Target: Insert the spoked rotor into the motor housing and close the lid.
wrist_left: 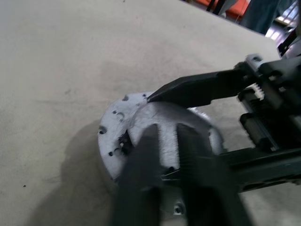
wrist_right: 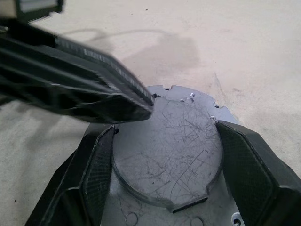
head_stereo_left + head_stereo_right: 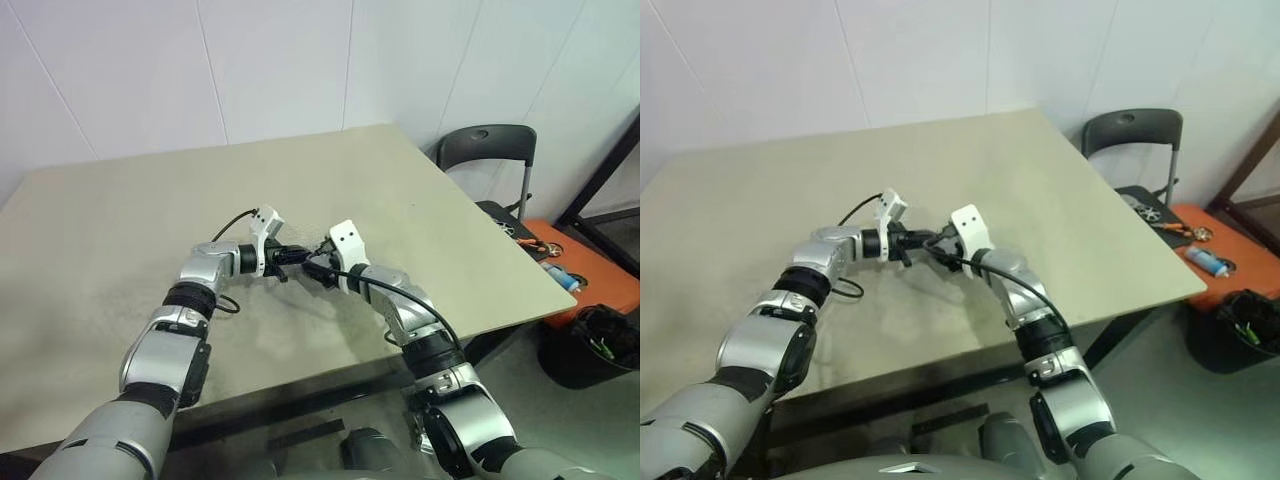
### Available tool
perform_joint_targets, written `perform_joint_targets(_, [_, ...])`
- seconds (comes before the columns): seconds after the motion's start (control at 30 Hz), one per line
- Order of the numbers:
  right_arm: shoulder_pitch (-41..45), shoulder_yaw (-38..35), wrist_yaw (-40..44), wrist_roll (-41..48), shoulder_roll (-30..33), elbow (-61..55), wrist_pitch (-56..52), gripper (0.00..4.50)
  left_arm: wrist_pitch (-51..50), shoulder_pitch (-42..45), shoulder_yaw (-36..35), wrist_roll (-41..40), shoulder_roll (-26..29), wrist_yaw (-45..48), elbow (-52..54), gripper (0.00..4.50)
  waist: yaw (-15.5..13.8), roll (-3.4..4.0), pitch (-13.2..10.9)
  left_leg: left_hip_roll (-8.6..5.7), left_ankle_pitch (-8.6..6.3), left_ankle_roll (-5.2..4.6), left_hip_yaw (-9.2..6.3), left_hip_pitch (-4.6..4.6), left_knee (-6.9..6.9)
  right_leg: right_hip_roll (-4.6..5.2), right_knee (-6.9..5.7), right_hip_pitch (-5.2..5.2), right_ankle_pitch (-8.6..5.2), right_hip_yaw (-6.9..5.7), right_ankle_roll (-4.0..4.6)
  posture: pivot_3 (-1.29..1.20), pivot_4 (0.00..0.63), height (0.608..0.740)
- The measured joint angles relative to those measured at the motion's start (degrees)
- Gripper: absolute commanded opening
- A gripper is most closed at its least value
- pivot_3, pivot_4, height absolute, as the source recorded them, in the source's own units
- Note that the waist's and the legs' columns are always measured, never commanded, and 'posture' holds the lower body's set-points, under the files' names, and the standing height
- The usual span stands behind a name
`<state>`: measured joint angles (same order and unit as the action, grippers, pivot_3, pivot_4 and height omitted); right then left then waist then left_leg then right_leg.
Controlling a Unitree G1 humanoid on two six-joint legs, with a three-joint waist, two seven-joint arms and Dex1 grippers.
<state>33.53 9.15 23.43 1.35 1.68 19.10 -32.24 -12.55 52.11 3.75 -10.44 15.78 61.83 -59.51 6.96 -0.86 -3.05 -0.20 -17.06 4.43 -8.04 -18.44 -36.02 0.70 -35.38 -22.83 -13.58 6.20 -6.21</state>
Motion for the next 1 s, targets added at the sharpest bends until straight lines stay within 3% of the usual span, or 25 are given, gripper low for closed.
perform_joint_targets(0.23, [-1.39,-0.47,-1.06,0.12,-0.24,-2.47,-1.14,3.04,0.83,2.70,-0.45,0.47,-2.95,-0.67,-3.08,0.03,-0.15,0.01,0.00,0.00,-0.04,-0.07,-0.01,-0.03,0.07,0.02,0.06,-0.02,-0.06,-0.01,-0.11,0.00,0.000,0.740])
perform_joint_targets(0.63, [-2.18,-0.92,-1.68,0.78,-0.35,-4.94,-3.70,3.04,2.28,3.22,-0.15,3.07,-2.67,2.00,-3.99,0.03,-0.25,0.01,-0.01,0.00,-0.07,-0.10,-0.01,-0.05,0.10,0.03,0.08,-0.04,-0.09,-0.02,-0.14,0.00,0.000,0.740])
perform_joint_targets(1.0, [-1.38,-1.41,2.68,4.09,2.94,-6.97,-9.47,3.04,4.65,2.88,1.20,4.96,-2.41,6.77,-2.63,0.03,-1.10,-0.02,0.05,-0.01,-0.35,-0.58,-0.01,-0.01,0.10,0.06,0.13,0.00,-0.14,-0.03,0.03,0.00,0.000,0.740])
